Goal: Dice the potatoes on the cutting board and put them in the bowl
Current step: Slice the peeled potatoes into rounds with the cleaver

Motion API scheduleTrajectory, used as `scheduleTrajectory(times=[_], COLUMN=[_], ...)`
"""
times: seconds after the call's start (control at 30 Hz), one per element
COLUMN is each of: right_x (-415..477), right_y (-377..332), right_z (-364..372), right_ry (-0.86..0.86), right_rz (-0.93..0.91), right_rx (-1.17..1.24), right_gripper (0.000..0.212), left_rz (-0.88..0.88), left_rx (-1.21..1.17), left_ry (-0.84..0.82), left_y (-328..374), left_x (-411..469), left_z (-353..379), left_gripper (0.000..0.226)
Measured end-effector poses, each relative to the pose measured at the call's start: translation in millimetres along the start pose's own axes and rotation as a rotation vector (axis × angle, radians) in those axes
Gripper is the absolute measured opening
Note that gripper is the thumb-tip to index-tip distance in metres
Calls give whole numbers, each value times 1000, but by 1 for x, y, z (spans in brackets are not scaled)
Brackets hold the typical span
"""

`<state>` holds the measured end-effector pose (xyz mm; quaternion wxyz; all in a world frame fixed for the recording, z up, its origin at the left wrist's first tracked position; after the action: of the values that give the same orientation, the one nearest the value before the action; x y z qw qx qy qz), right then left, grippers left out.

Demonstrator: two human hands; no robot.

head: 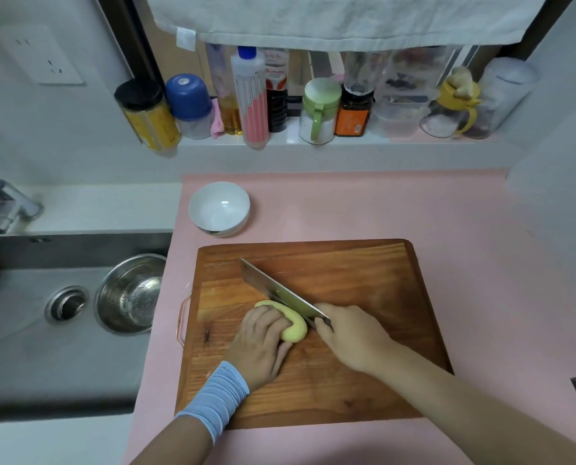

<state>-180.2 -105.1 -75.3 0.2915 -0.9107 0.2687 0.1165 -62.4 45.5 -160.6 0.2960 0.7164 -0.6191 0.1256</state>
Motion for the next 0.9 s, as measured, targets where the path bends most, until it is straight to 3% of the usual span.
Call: scheduleTrajectory(times=[0.47, 0.7, 0.9], right_x=[-42, -49, -40], right_y=[-19, -18, -26], right_z=[-9, -26, -32], right_ry=[302, 178, 69], right_rz=[-160, -125, -100], right_rx=[-269, -151, -235], right_gripper=[39, 33, 27], left_rz=[4, 24, -7], left_rx=[18, 18, 4], left_ry=[-14, -25, -38], left_y=[1, 1, -1], left_x=[7, 11, 9], left_z=[4, 4, 5], left_gripper=[34, 34, 34])
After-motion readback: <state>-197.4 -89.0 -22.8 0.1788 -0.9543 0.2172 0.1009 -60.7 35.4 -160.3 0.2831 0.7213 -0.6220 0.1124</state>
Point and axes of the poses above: each hand's wrist, its own x-axis towards the middle knuckle, its own z-axis out of the palm, y = z × x, the point moved 3 cm from there along x, towards the middle knuckle
